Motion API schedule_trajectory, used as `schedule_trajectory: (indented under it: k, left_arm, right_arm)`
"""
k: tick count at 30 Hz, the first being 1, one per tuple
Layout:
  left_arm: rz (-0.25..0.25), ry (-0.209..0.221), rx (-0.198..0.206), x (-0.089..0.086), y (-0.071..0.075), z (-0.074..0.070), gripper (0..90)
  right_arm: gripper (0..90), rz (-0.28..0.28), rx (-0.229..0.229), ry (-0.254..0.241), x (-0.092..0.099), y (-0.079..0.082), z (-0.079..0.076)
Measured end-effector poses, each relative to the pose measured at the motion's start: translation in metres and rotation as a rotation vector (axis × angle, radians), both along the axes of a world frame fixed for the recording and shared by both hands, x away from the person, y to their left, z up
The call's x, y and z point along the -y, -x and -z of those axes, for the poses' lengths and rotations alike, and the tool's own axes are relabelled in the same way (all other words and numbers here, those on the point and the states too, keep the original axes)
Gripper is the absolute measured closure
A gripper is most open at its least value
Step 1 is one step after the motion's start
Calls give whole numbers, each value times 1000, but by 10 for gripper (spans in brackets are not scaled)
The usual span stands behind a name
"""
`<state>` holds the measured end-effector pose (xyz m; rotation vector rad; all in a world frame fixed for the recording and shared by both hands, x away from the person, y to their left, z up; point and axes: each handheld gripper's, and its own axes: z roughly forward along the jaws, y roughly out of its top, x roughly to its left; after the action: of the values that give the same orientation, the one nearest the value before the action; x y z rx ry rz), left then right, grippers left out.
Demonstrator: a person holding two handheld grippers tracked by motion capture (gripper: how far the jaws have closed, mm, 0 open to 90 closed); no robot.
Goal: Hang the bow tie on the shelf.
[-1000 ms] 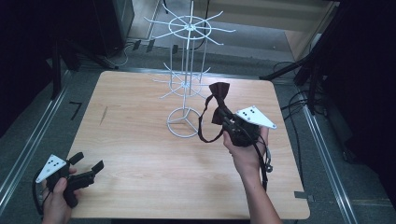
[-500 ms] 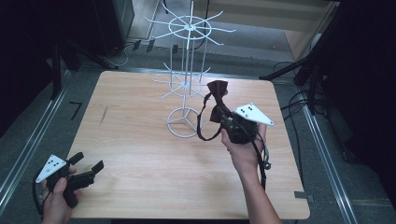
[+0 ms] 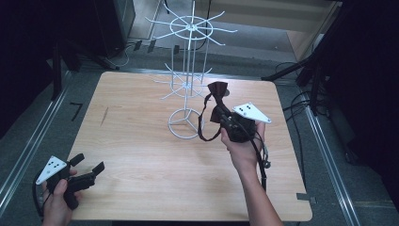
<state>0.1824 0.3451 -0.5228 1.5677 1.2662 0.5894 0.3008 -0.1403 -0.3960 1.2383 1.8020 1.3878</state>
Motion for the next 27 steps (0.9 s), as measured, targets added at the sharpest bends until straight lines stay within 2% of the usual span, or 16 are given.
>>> schedule_trajectory:
  k: [27]
  left_arm:
    - [0, 0, 1, 0, 0, 0, 76]
  right_arm:
    - [818, 9, -75, -6, -7, -15, 25]
